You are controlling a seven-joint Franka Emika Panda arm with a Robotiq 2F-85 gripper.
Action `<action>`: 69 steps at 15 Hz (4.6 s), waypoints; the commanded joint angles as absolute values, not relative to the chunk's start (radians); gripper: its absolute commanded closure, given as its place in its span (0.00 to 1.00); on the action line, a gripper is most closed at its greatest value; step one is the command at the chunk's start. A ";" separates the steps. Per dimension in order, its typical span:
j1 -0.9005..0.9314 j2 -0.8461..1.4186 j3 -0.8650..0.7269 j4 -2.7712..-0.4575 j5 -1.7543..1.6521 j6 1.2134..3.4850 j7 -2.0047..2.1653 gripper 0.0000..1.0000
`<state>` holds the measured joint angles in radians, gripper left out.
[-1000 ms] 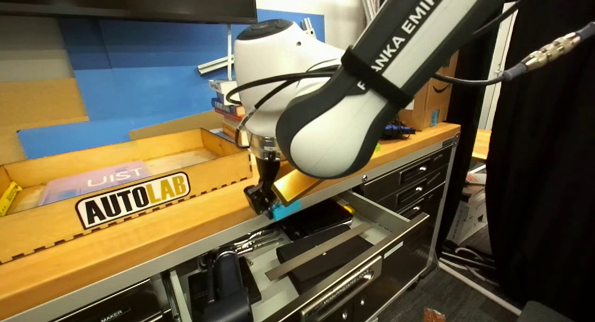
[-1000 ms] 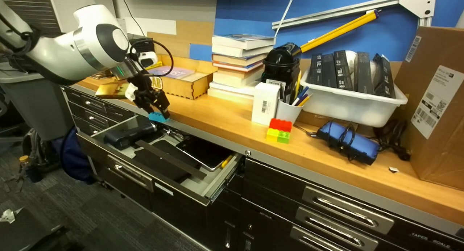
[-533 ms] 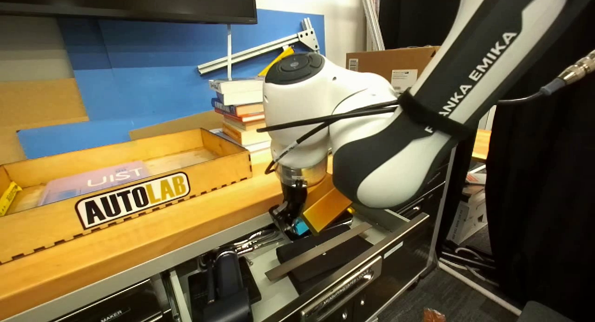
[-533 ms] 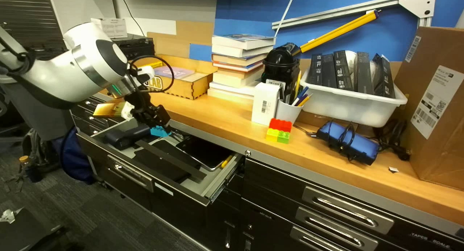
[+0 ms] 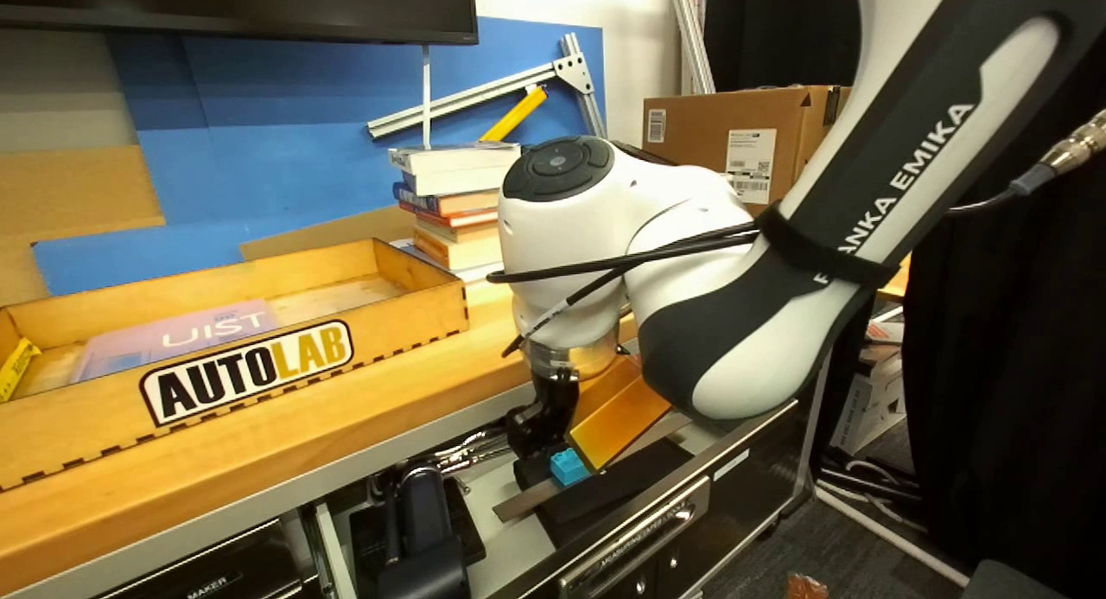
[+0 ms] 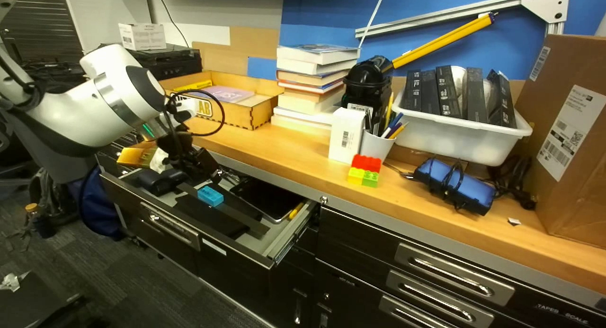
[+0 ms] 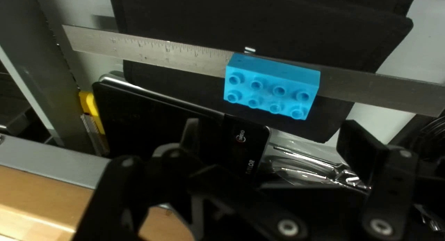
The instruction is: Put the blue object inside the drawer.
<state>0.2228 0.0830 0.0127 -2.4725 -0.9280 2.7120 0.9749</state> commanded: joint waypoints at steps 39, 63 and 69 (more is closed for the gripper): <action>0.132 0.118 0.115 -2.505 -0.651 2.718 0.814 0.00; 0.254 0.320 0.083 -2.201 -1.046 2.599 1.245 0.00; 0.146 0.200 0.214 -2.249 -0.636 2.515 0.840 0.00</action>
<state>0.2285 0.2790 0.1149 -2.2011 -0.8140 2.5380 1.0358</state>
